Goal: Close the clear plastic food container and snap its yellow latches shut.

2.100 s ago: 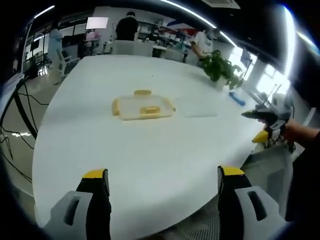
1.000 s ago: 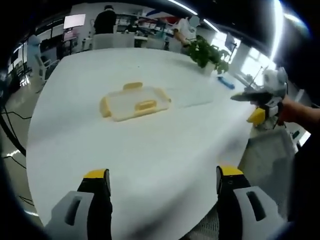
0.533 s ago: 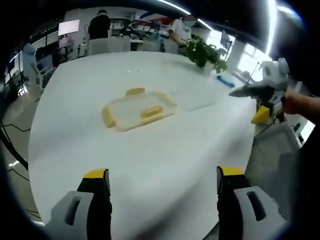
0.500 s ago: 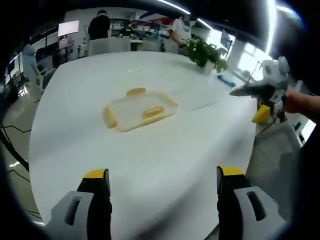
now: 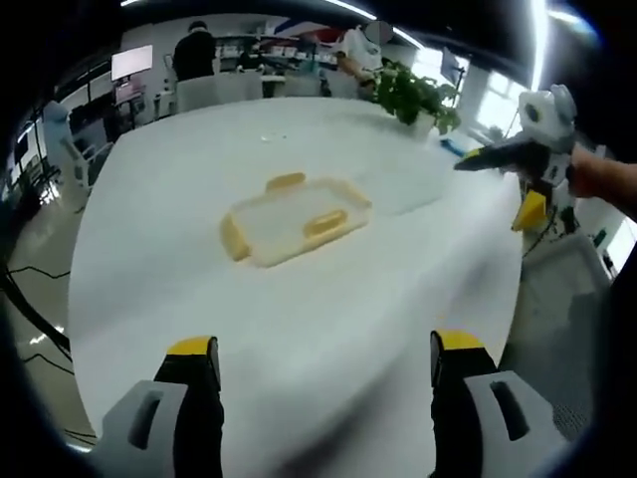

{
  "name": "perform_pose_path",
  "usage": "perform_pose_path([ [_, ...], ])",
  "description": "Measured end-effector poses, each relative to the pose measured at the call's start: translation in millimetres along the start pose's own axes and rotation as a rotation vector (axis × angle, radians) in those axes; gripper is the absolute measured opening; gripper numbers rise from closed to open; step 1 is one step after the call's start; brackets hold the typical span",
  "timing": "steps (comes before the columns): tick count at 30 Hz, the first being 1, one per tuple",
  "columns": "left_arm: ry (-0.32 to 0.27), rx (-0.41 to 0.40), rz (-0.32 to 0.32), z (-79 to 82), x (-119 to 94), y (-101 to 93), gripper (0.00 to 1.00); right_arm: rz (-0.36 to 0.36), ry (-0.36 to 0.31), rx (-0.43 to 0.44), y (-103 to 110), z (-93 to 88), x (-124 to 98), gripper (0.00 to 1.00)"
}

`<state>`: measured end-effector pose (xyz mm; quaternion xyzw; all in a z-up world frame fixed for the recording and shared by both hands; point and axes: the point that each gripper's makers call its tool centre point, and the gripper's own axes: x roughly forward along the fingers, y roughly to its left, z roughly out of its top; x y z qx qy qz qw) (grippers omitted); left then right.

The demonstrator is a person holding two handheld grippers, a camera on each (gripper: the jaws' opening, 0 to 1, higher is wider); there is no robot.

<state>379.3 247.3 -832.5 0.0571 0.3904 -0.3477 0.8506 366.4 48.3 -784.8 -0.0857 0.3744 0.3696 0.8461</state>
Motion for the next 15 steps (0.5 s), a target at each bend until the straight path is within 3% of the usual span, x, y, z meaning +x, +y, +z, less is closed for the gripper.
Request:
perform_pose_path([
  [9,0.019,0.036,-0.005,8.1,11.6,8.1,0.84,0.012,0.002,-0.045,-8.4,8.6,4.9,0.89],
  [15,0.028,0.05,-0.011,15.8,21.6,13.8,0.83,0.026,-0.004,-0.022,-20.6,17.1,6.0,0.88],
])
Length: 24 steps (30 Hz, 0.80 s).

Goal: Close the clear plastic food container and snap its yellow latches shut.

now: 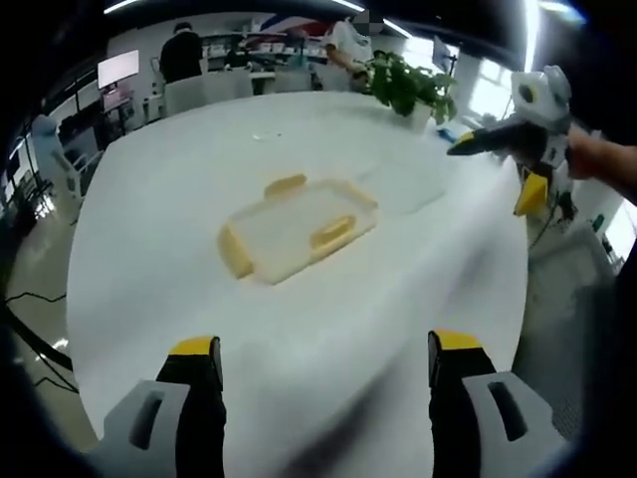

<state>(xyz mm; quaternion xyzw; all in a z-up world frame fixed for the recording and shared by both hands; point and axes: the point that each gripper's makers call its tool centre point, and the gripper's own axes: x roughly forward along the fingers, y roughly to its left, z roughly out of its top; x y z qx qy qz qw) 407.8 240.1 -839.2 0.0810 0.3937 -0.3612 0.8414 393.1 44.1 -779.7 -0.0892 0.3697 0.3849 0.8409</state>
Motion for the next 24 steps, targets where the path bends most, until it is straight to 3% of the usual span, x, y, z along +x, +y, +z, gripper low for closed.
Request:
perform_pose_path([
  [7,0.012,0.021,-0.001,5.0,6.9,8.1,0.83,0.007,0.026,-0.063,-12.0,7.1,4.2,0.85],
  [9,-0.008,0.0,-0.007,8.9,6.9,8.6,0.84,0.021,0.037,-0.066,-13.0,8.4,7.8,0.85],
  [14,0.0,0.02,-0.006,9.4,11.6,11.5,0.82,0.033,0.011,-0.06,-14.7,21.0,15.8,0.85],
  [24,0.014,0.036,-0.018,13.6,19.0,20.7,0.79,0.061,0.091,-0.262,-17.3,12.8,36.2,0.77],
])
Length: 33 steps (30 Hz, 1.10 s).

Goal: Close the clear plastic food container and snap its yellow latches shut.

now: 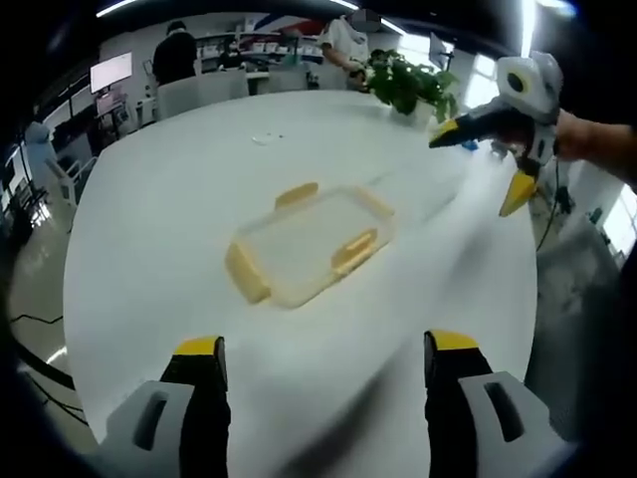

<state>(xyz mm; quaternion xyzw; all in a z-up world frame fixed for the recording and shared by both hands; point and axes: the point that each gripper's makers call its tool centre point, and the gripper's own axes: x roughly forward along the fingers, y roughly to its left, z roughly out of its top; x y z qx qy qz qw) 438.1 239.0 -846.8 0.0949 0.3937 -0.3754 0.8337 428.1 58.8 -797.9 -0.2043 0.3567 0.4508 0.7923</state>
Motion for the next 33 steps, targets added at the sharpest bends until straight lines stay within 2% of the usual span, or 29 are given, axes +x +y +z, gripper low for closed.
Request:
perform_pose_path([
  [5,0.023,0.027,0.005,-1.3,4.4,4.6,0.77,0.015,0.002,-0.018,-3.4,-0.6,6.3,0.74],
  [13,0.055,0.074,-0.009,1.8,12.4,10.1,0.77,0.046,0.047,-0.091,-10.3,-6.3,20.8,0.7],
  [17,0.07,0.123,0.004,4.5,13.2,18.3,0.72,0.068,0.034,-0.119,-10.8,-1.9,26.0,0.69],
  [19,0.081,0.148,0.013,4.9,12.8,22.1,0.69,0.069,0.053,-0.136,-12.7,-3.5,29.1,0.68],
  [24,0.094,0.155,-0.001,8.1,16.3,27.8,0.69,0.089,0.071,-0.178,-17.3,-4.1,36.1,0.64],
  [27,0.104,0.232,-0.011,12.1,18.3,30.8,0.66,0.105,0.076,-0.16,-19.9,-2.3,39.0,0.67],
  [28,0.115,0.275,-0.016,13.4,17.8,32.9,0.62,0.103,0.076,-0.147,-22.4,-1.4,39.9,0.67],
  [30,0.117,0.292,-0.021,16.9,18.2,35.0,0.54,0.108,0.073,-0.134,-26.0,0.4,40.7,0.67],
  [33,0.122,0.312,-0.033,23.8,20.3,40.4,0.56,0.122,0.071,-0.177,-31.4,2.4,43.1,0.65],
])
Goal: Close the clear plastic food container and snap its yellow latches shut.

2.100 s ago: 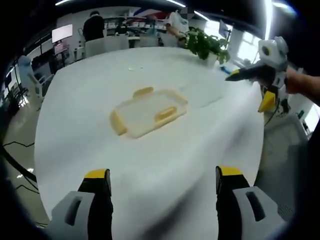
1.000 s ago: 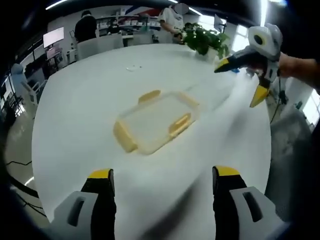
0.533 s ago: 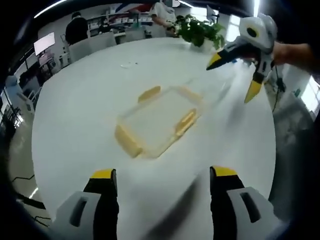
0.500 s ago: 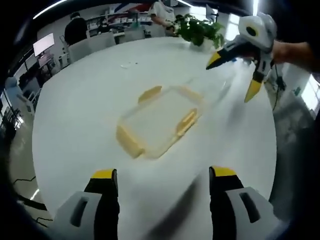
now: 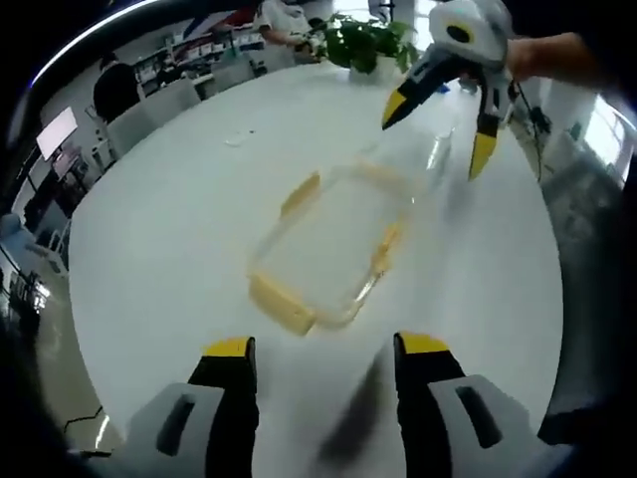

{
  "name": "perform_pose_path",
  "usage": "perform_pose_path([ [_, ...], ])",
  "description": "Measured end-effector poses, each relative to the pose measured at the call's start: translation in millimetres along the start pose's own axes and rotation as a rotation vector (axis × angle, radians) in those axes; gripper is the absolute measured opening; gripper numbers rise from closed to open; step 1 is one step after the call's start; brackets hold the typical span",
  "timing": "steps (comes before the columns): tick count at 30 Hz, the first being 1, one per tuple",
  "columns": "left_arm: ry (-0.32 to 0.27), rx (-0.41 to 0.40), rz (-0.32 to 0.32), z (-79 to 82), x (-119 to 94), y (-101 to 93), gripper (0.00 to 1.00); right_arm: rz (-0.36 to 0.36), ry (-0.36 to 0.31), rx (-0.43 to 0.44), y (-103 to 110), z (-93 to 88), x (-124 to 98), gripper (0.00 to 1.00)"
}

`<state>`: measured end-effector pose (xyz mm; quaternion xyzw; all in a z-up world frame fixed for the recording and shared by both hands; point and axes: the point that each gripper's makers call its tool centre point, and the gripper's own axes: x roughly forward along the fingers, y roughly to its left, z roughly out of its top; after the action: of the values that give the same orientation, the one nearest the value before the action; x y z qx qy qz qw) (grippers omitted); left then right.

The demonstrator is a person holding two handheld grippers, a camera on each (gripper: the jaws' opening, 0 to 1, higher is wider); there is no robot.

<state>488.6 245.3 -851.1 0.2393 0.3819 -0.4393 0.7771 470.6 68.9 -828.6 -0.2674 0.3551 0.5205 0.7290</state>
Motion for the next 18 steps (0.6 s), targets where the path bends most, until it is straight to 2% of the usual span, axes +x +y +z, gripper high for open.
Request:
perform_pose_path([
  [4,0.013,0.034,-0.005,0.7,2.6,6.5,0.55,0.008,0.011,-0.023,-6.8,-2.1,4.3,0.65],
  [6,0.02,0.062,-0.027,0.4,5.0,5.3,0.57,0.012,0.008,-0.031,-9.4,-1.9,6.4,0.64],
  [9,0.022,0.094,-0.023,1.5,6.8,7.6,0.59,0.022,0.001,-0.065,-12.2,-0.9,7.6,0.61],
  [11,0.017,0.12,-0.043,3.9,6.7,5.9,0.47,0.023,-0.012,-0.076,-15.1,1.2,7.5,0.57],
  [13,-0.018,0.152,-0.079,11.5,6.4,2.5,0.31,0.012,-0.014,-0.091,-20.9,2.3,7.7,0.54],
  [14,-0.026,0.17,-0.096,13.2,6.6,0.8,0.26,0.007,-0.016,-0.098,-23.1,2.7,7.5,0.54],
  [16,-0.022,0.182,-0.085,14.2,7.9,6.2,0.22,0.005,-0.014,-0.099,-26.9,1.8,8.7,0.52],
  [18,-0.045,0.221,-0.082,19.8,9.8,10.0,0.28,0.005,0.014,-0.083,-29.3,-2.7,10.8,0.51],
])
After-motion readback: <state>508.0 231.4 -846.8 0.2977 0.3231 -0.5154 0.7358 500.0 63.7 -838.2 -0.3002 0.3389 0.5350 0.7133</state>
